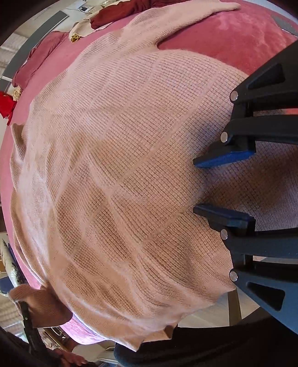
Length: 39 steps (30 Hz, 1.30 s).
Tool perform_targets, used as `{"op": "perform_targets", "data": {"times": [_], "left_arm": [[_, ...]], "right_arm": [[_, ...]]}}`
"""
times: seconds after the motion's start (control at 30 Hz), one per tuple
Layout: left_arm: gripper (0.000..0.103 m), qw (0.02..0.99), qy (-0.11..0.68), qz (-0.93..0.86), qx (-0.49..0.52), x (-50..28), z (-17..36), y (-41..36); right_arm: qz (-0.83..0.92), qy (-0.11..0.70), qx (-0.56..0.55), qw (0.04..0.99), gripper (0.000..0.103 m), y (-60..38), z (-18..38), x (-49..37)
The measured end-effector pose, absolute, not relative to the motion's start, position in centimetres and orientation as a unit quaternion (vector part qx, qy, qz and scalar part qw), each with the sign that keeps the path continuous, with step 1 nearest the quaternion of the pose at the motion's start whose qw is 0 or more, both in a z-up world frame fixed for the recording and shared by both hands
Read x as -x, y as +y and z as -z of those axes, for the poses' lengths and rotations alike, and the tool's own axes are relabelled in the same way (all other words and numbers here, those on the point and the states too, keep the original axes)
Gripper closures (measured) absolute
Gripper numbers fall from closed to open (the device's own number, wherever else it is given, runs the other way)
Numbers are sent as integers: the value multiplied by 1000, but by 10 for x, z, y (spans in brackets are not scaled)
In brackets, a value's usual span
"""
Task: Fold clothes
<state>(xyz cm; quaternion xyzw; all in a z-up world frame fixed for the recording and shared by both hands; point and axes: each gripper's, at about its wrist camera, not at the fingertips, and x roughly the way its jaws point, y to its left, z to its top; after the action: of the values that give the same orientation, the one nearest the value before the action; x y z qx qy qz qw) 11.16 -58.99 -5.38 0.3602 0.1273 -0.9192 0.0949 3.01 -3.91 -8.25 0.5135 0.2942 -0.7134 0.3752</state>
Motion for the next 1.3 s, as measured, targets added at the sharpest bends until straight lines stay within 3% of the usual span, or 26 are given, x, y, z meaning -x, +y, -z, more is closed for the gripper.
{"op": "perform_targets", "data": {"times": [0.17,0.3,0.4,0.47,0.5,0.53,0.7,0.8,0.87,0.93,1.13,1.3], "left_arm": [[82,287,186,876,-341,-146,70,-711],[84,398,313,801,-319,-199,95,-767],[76,275,391,830,-286,-206,113,-736],[58,199,372,850,-316,-187,122,-696],[43,160,362,857,-329,-177,127,-674],[37,127,356,862,-338,-167,131,-652],[33,42,392,853,-341,-155,147,-603],[30,61,367,857,-357,-144,146,-593],[35,79,349,858,-368,-131,144,-587],[97,83,359,857,-361,-115,142,-593],[97,139,335,891,-273,-138,90,-624],[97,277,337,874,-214,-180,72,-699]], "right_arm": [[708,300,-518,374,69,-37,79,-24],[706,303,-521,373,69,-45,77,-20],[704,302,-524,372,69,-47,77,-20],[702,301,-528,371,69,-49,77,-20],[700,303,-530,372,69,-50,77,-19],[698,305,-531,372,68,-51,76,-19],[697,307,-532,370,69,-54,73,-23],[700,307,-528,369,69,-55,71,-26],[701,307,-526,369,68,-56,70,-29],[702,307,-525,370,69,-57,68,-31],[704,308,-522,370,68,-59,64,-38],[701,309,-524,371,69,-65,62,-42]]}}
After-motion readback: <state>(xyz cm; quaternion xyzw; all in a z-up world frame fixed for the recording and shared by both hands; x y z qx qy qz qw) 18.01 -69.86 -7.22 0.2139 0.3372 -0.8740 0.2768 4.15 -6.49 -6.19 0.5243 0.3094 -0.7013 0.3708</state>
